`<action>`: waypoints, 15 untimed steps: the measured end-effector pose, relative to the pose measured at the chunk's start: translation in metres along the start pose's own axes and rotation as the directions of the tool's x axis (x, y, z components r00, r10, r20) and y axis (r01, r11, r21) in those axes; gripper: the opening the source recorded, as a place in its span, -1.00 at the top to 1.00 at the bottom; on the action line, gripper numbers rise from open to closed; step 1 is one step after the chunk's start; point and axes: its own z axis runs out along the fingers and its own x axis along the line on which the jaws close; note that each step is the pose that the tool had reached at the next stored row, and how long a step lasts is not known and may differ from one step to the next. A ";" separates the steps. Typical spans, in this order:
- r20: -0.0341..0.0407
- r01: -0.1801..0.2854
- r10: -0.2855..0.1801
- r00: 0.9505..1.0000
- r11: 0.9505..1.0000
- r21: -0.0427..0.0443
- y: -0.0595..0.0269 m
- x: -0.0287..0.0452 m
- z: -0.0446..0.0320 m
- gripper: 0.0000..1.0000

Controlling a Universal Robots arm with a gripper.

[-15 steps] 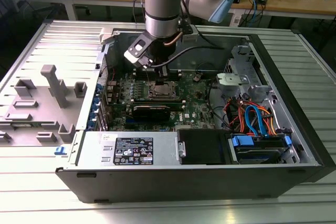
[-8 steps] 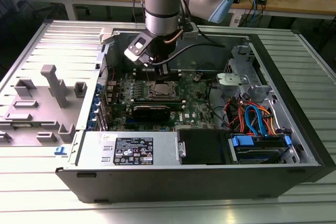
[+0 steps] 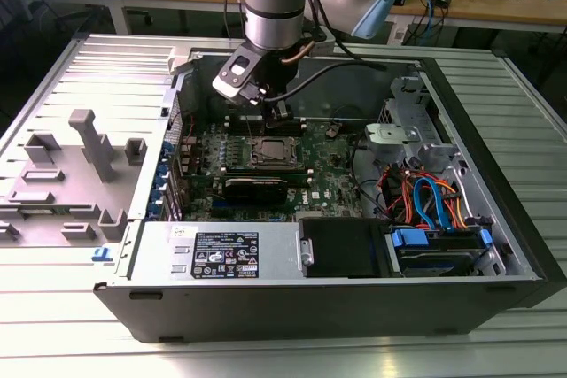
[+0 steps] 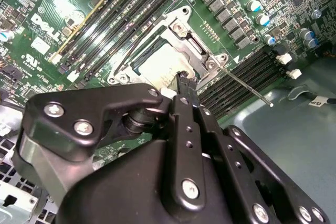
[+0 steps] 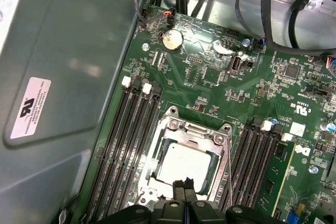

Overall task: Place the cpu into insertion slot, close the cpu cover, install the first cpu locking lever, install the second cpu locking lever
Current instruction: 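Install the first cpu locking lever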

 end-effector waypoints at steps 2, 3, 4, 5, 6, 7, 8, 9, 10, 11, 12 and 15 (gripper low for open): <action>0.000 0.001 -0.001 1.000 1.000 0.000 0.0000 0.0000 0.0000 0.79; 0.000 0.001 -0.001 1.000 1.000 0.000 0.0000 0.0000 0.0000 0.79; 0.000 0.001 -0.001 1.000 1.000 0.000 0.0000 0.0000 0.0000 0.79; 0.000 0.001 -0.001 1.000 1.000 0.000 0.0000 0.0000 0.0000 0.79; 0.000 0.001 -0.001 1.000 1.000 0.000 0.0000 0.0000 0.0000 0.79; 0.000 0.001 -0.001 1.000 1.000 0.000 0.0000 0.0000 0.0000 0.79; 0.000 0.001 -0.001 1.000 1.000 0.000 0.0000 0.0000 0.0000 0.79; 0.000 0.001 -0.001 1.000 1.000 0.000 0.0000 0.0000 0.0000 0.79; 0.000 0.001 -0.001 1.000 1.000 0.000 0.0000 0.0000 0.0000 0.79; 0.000 0.001 -0.001 1.000 1.000 0.000 -0.0001 0.0001 0.0000 0.79; 0.000 0.004 -0.004 1.000 1.000 0.000 -0.0001 0.0001 0.0000 0.79; -0.001 0.054 -0.054 0.999 0.999 0.002 0.0000 0.0007 0.0000 0.79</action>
